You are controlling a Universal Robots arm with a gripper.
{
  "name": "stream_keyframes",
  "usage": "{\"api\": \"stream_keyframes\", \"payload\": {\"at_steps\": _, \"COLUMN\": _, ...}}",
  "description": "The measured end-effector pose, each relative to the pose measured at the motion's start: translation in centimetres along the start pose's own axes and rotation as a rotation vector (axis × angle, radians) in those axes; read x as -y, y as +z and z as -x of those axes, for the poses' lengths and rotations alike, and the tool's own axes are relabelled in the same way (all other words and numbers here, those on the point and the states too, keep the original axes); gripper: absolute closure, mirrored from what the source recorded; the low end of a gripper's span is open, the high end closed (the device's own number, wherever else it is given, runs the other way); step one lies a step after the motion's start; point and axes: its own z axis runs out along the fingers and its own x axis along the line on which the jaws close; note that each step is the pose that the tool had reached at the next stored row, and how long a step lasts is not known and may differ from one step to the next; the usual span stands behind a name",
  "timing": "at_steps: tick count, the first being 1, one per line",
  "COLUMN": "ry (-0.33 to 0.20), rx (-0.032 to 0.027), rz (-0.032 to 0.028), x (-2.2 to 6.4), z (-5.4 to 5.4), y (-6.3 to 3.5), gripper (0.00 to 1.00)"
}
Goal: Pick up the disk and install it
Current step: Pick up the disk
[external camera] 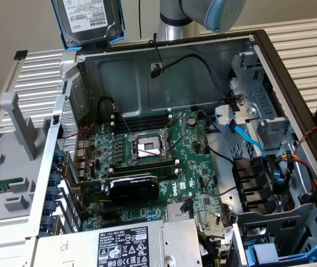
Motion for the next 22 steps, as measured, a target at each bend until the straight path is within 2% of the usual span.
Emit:
{"api": "stream_keyframes", "payload": {"at_steps": 4, "ry": 0.000, "rx": 0.0001, "rz": 0.0027, "x": 1.01, "z": -1.2, "y": 0.05, "gripper": 0.63}}
{"api": "stream_keyframes", "payload": {"at_steps": 10, "ry": 0.000, "rx": -0.0013, "rz": 0.0157, "x": 3.17, "z": -2.4, "y": 0.14, "gripper": 0.63}}
{"api": "stream_keyframes", "payload": {"at_steps": 22, "ry": -0.001, "rx": -0.0211, "rz": 0.0414, "x": 8.33, "z": -3.9, "y": 0.33, "gripper": 0.63}}
